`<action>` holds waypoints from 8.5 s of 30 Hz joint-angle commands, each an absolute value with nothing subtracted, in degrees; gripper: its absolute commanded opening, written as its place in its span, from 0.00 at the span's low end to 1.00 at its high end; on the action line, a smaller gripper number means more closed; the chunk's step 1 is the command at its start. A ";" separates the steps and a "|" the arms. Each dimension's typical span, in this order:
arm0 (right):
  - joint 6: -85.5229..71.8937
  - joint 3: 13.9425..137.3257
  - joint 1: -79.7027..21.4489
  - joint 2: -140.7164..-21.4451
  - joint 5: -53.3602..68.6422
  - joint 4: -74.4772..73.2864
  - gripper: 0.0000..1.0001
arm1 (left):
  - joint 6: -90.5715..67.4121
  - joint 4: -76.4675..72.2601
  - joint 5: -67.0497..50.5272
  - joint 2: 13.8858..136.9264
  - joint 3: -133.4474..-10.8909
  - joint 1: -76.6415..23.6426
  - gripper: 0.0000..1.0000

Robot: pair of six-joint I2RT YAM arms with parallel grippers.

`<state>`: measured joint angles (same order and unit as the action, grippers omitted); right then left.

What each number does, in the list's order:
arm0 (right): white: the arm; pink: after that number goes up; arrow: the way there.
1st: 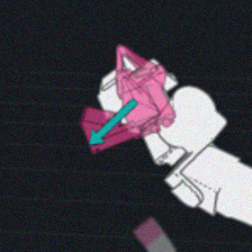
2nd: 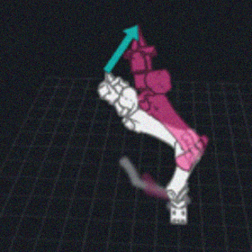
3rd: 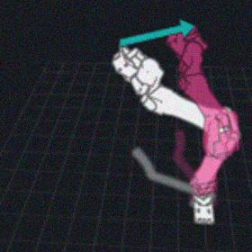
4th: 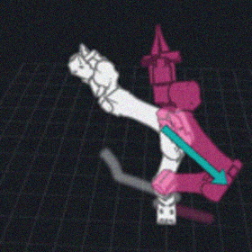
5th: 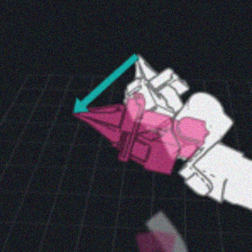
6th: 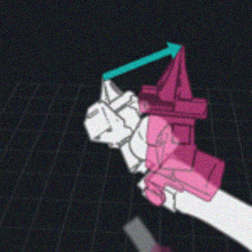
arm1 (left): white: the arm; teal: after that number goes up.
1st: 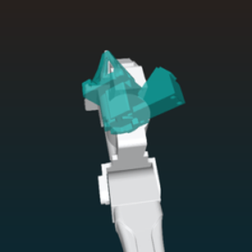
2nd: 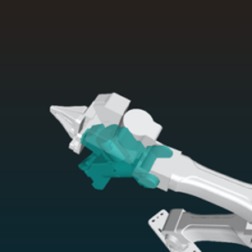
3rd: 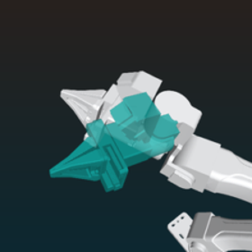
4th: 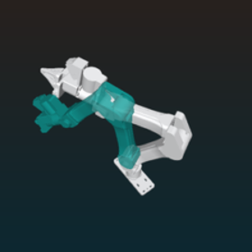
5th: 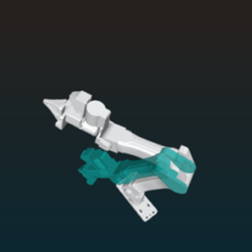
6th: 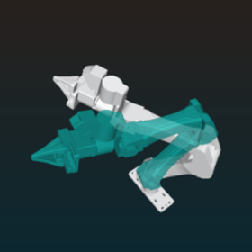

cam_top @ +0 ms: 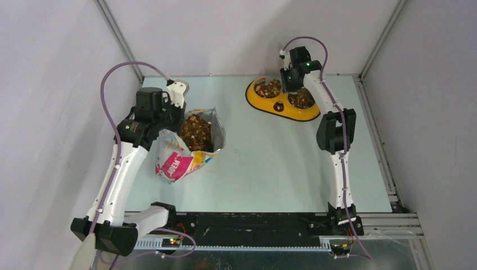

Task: Serve the pet food
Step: Pour the pet food into the pet food bowl, then move the pet food bowl to the center of the board.

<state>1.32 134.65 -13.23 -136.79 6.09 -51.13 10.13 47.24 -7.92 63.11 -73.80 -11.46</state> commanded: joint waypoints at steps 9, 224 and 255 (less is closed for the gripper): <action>4.98 135.29 -14.73 -133.87 1.84 -45.60 0.00 | 10.39 45.94 -8.61 61.61 -74.97 -10.63 0.00; 75.85 73.39 -37.52 -104.19 -51.00 -8.38 0.00 | 10.03 45.64 -10.41 58.10 -73.21 -9.25 0.00; 85.01 79.47 -36.54 -114.54 -51.94 12.98 0.00 | 10.03 45.71 -10.73 58.19 -73.39 -9.15 0.00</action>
